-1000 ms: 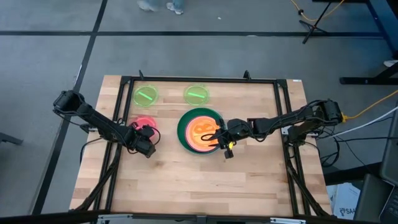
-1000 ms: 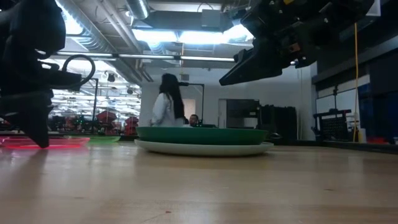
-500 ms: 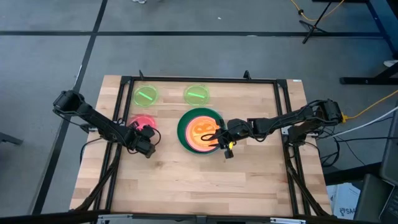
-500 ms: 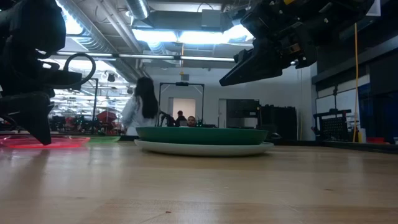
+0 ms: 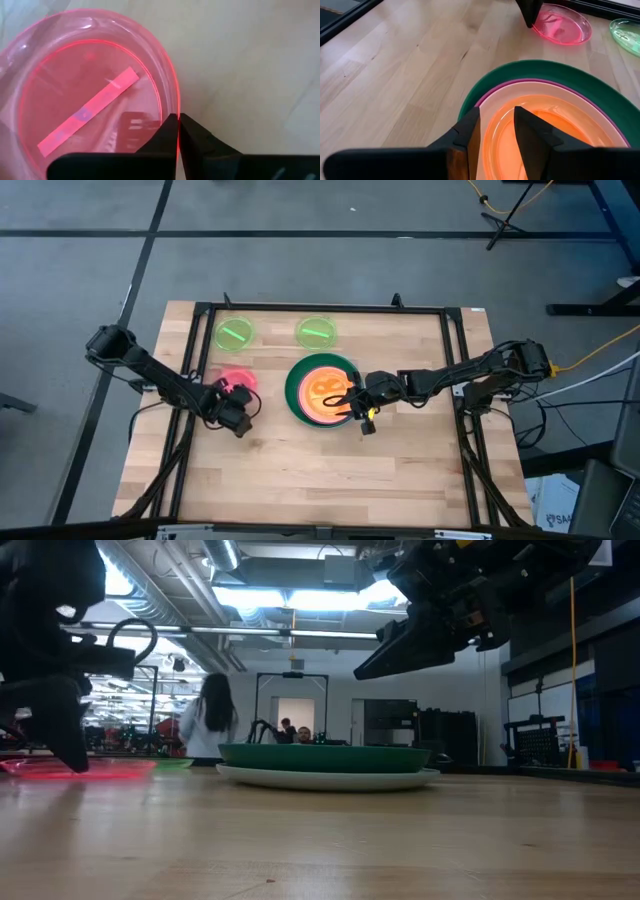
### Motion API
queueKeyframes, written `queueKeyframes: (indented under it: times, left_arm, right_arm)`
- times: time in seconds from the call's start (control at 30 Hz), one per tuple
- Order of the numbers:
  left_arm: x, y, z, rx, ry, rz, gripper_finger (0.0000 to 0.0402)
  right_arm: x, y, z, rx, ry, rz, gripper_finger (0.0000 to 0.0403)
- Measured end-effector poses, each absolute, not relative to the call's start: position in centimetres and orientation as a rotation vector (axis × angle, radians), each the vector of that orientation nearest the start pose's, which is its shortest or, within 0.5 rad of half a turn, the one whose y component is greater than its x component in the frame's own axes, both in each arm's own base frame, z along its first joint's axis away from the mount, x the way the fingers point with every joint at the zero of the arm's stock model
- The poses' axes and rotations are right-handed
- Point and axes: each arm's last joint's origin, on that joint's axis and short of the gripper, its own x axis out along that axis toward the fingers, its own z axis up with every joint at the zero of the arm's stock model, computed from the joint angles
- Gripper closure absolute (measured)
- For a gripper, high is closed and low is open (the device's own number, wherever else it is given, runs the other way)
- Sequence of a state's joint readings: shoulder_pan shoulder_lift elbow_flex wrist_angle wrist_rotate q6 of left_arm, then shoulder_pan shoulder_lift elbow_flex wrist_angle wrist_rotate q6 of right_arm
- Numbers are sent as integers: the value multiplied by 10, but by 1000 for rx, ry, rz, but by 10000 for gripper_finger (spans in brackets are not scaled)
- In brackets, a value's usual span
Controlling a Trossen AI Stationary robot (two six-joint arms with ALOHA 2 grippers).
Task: Stack plastic plates
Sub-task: Stack the light pink plate on top of the orange plate
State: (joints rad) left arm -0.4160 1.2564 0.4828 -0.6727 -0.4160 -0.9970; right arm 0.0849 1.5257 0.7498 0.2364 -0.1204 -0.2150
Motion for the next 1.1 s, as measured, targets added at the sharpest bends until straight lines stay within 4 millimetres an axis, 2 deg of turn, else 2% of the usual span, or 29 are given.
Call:
queueKeyframes:
  times: [0.23,0.77,0.97,1.1]
  left_arm:
    - [170,-68,151,-236,1066,574,400]
    - [215,-88,220,-47,745,437,401]
    - [231,-91,232,6,604,362,401]
    - [240,-92,233,50,564,340,401]
  right_arm:
    - [306,30,189,-199,518,258,293]
    - [306,30,189,-200,516,258,293]
    - [307,30,189,-200,515,257,293]
    - [308,29,191,-194,495,237,293]
